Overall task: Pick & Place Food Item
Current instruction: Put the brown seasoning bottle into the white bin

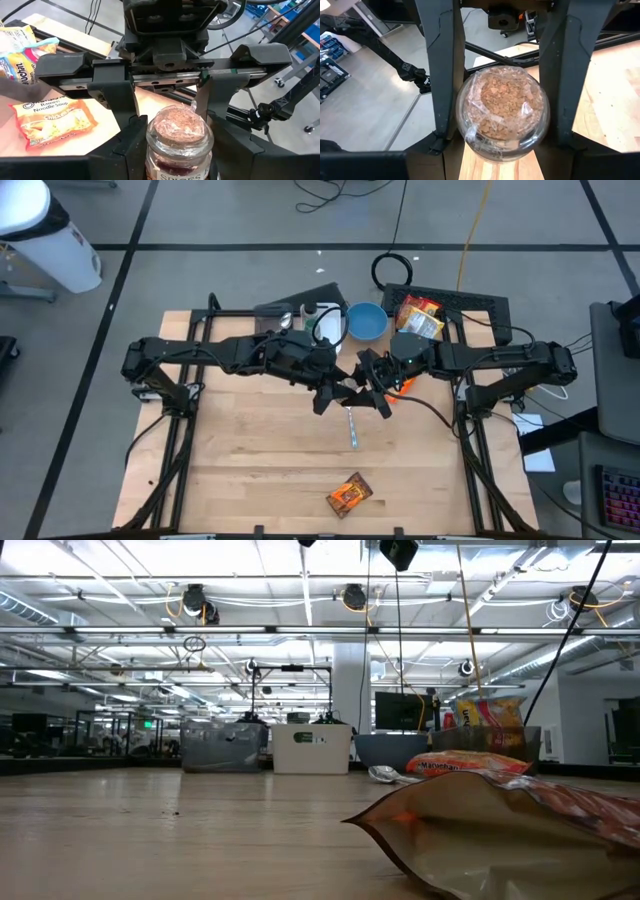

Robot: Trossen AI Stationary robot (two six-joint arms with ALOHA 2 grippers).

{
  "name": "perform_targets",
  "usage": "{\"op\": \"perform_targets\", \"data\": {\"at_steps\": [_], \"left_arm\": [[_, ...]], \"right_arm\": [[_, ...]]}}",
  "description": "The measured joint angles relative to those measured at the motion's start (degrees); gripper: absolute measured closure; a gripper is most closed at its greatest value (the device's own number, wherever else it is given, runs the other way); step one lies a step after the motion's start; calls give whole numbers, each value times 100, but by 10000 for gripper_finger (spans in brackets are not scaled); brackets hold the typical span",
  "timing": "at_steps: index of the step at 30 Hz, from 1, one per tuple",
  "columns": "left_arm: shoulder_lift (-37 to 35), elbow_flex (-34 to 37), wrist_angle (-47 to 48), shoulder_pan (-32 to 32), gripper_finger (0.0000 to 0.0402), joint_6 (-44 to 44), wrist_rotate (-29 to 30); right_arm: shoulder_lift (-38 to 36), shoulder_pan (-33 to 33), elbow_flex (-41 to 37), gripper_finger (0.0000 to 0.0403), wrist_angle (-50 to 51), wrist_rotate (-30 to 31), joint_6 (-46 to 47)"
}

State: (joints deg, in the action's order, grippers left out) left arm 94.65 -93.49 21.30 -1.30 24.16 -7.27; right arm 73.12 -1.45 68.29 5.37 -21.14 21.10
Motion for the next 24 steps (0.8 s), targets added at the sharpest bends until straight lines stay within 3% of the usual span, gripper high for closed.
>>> {"op": "perform_targets", "data": {"at_steps": [13, 24], "left_arm": [[-9, 0, -103, 0, 215, -216, 240], [-7, 0, -215, 0, 215, -344, 282]], "right_arm": [[0, 0, 0, 218, 2, 14, -94], [0, 0, 0, 188, -50, 12, -96]]}}
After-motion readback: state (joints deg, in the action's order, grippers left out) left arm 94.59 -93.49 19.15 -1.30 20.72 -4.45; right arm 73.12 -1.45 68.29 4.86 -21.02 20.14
